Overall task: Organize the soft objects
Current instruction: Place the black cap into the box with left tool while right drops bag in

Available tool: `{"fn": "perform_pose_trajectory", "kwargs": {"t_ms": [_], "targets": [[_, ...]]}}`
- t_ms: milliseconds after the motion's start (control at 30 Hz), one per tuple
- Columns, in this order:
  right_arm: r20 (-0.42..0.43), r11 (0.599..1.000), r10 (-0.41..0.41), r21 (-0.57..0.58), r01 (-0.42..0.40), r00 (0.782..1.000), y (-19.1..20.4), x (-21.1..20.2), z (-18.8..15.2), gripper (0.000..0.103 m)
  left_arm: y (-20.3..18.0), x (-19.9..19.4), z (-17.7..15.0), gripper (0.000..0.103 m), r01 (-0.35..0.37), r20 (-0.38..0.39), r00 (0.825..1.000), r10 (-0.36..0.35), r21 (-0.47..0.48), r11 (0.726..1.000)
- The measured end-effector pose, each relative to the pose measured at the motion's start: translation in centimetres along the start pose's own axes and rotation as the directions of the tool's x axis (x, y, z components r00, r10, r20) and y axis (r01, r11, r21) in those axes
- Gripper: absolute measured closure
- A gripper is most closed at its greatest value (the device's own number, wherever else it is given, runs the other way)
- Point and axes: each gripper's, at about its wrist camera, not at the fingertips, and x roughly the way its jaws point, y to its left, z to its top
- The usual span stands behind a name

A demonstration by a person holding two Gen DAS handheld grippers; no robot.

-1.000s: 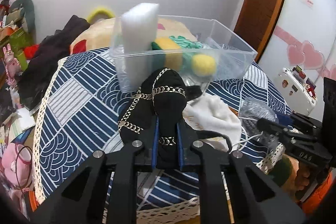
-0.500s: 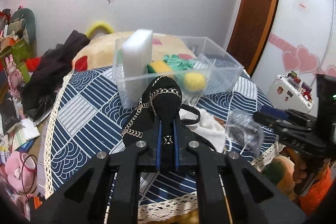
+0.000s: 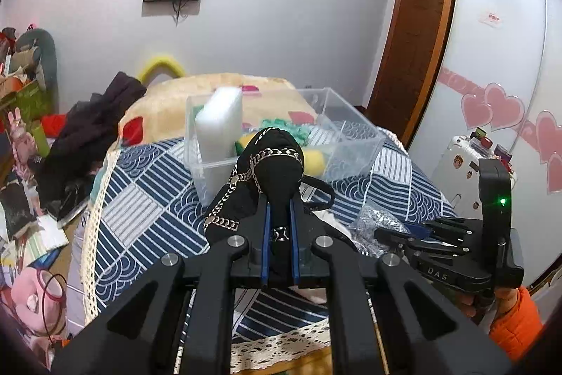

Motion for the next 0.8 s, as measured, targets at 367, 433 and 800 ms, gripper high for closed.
{"fn": "perform_pose_trajectory", "kwargs": {"t_ms": [367, 433, 800], "targets": [[0.182, 0.998, -0.062, 0.024, 0.059, 0.981, -0.7, -4.0, 4.2, 0.088, -0.1, -0.4, 3.3, 0.094, 0.0, 0.082, 0.997, 0.0, 0.003, 1.0], [0.22, 0.998, -0.063, 0.018, 0.061, 0.973, -0.4, -4.6, 5.3, 0.088, -0.1, 0.0, 4.0, 0.095, 0.001, 0.095, 0.996, -0.002, 0.006, 1.0], [0.349, 0.995, -0.075, -0.033, 0.092, 0.934, 1.1, -4.6, 10.3, 0.088, -0.3, 2.7, 8.2, 0.095, 0.016, 0.144, 0.989, -0.019, 0.025, 1.0]]}}
